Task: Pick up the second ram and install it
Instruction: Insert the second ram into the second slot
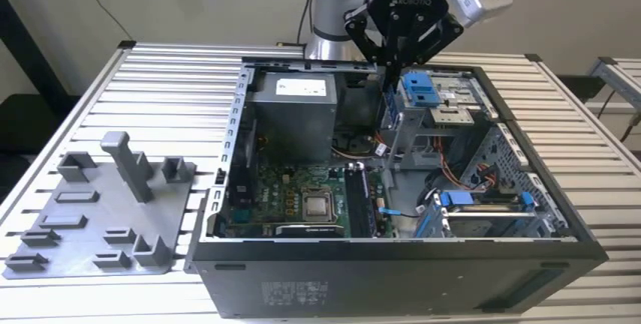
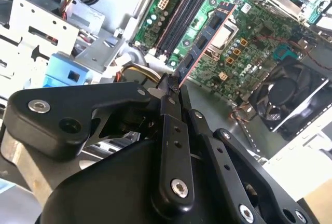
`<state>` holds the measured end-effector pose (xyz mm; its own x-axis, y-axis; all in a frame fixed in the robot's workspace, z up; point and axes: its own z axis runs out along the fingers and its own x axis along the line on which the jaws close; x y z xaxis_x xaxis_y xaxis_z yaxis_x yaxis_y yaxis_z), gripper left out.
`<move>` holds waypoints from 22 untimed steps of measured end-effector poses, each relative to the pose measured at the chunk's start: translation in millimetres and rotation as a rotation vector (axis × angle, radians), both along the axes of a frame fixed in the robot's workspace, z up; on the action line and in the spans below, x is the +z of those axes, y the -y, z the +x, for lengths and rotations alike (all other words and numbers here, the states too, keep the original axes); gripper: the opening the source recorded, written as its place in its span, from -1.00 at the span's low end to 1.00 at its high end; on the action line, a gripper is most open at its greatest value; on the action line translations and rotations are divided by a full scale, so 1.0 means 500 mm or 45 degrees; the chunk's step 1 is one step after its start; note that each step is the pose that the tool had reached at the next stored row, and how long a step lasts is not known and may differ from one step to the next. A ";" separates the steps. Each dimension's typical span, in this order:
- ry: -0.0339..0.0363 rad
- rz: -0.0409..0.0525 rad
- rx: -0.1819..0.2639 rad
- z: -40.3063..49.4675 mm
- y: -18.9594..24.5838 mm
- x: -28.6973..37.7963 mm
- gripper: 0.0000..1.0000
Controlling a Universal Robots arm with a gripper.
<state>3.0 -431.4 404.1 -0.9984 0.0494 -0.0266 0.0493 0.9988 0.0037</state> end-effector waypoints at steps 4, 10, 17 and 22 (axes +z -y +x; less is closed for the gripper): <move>0.0000 -0.001 0.000 0.000 0.0001 -0.006 -0.73; -0.0004 -0.002 0.000 -0.001 0.0001 -0.018 -0.73; -0.0209 -0.002 0.000 -0.002 0.0022 -0.030 -0.73; -0.0259 -0.002 0.000 -0.002 0.0084 -0.041 -0.73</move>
